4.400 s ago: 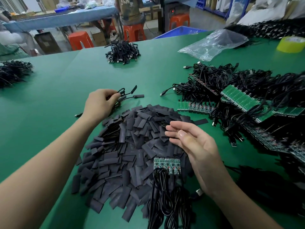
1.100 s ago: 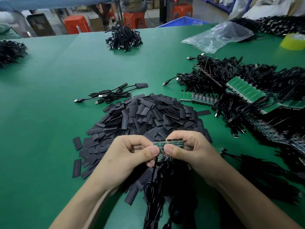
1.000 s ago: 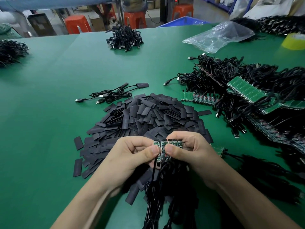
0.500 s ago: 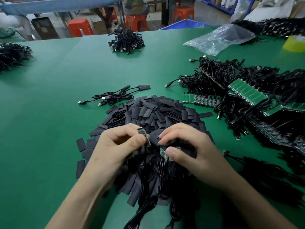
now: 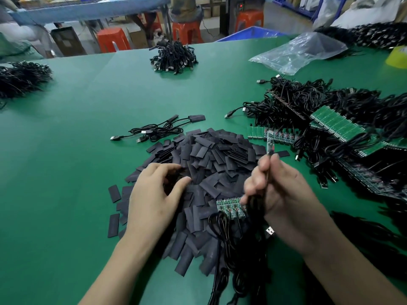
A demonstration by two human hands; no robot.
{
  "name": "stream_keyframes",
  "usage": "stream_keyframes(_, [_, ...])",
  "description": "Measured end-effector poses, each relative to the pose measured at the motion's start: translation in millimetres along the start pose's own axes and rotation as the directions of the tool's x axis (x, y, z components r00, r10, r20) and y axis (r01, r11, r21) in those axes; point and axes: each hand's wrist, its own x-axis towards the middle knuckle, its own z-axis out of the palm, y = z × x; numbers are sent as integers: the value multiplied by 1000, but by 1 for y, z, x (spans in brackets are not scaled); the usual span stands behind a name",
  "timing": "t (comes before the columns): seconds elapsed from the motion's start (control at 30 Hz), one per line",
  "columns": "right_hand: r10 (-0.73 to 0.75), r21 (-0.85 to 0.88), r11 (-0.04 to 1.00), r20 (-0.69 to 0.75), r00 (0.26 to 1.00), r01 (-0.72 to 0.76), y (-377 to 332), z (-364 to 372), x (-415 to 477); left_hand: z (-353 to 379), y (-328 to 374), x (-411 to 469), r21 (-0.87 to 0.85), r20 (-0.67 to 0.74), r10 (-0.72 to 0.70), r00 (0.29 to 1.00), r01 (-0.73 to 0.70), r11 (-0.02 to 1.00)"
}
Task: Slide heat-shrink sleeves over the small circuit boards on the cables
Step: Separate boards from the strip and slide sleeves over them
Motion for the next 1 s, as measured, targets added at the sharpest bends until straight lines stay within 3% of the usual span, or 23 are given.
stream_keyframes(0.1, [22, 34, 999, -88, 996, -20, -4, -8, 3, 0, -2, 0, 63, 33, 37, 999, -39, 997])
stream_keyframes(0.2, [112, -236, 962, -120, 986, -138, -3, -13, 4, -7, -4, 1, 28, 75, 101, 992, -103, 994])
stream_keyframes(0.3, [186, -572, 792, -106, 977, -213, 3, -11, 3, -17, -11, 4, 28, 168, 180, 969, -187, 982])
stream_keyframes(0.43, [213, -747, 634, -79, 974, -199, 10, -9, 1, -20, -14, 6, 88, 250, 223, 942, -252, 964])
stream_keyframes(0.53, [193, -797, 577, -78, 978, -178, 13, -10, 0, -20, -13, 7, 98, 241, 271, 932, -301, 949])
stream_keyframes(0.7, [169, -792, 584, -93, 981, -176, 16, -12, 1, -19, -14, 5, 73, 202, 317, 927, -337, 939])
stream_keyframes(1.0, [152, -767, 627, -47, 987, -134, 15, -8, -1, -22, 1, -6, -144, -77, 336, 939, -344, 928])
